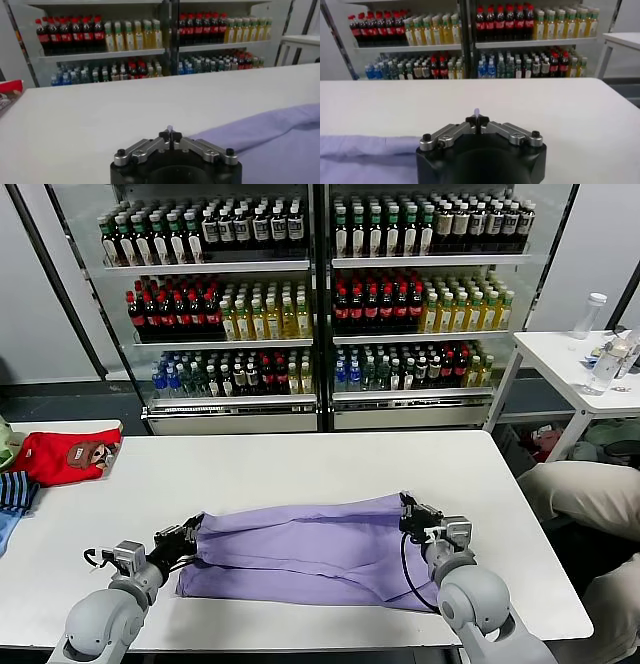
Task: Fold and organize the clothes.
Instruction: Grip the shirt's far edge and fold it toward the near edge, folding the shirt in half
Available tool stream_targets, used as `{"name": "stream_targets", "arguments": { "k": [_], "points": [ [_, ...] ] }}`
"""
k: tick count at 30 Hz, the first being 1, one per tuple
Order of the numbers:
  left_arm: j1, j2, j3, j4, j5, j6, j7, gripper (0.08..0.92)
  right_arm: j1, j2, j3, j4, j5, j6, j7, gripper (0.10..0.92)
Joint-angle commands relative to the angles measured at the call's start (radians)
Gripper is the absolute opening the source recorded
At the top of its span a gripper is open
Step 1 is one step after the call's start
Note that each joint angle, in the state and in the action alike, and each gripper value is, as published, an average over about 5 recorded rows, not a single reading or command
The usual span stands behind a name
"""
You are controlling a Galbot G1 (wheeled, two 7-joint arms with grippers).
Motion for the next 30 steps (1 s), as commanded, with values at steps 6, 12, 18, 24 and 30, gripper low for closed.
{"name": "stream_targets", "arguments": {
  "k": [6, 12, 18, 24, 30],
  "points": [
    [0.024, 0.012, -0.014, -0.033, 0.01, 0.027, 0.011, 0.085, -0.052, -0.012, 0.01, 0.09, 0.032, -0.029, 0.019, 0.118],
    [0.004, 0.022, -0.033, -0.011, 0.004, 0.046, 0.052, 0.085, -0.055, -0.017, 0.016, 0.077, 0.03, -0.031, 0.021, 0.118],
    [-0.001, 0.026, -0.055, 0.025, 0.026, 0.072, 0.15, 0.085, -0.069, -0.022, 0.017, 0.064, 0.033, -0.032, 0.024, 0.118],
    [0.012, 0.027, -0.073, 0.012, 0.068, 0.116, 0.214, 0.085, -0.102, -0.027, 0.009, 0.069, 0.019, -0.029, 0.022, 0.118],
    [0.013, 0.025, -0.069, 0.006, 0.123, 0.126, 0.19, 0.12, -0.127, -0.031, 0.014, 0.089, -0.025, -0.029, 0.006, 0.168]
  ]
}}
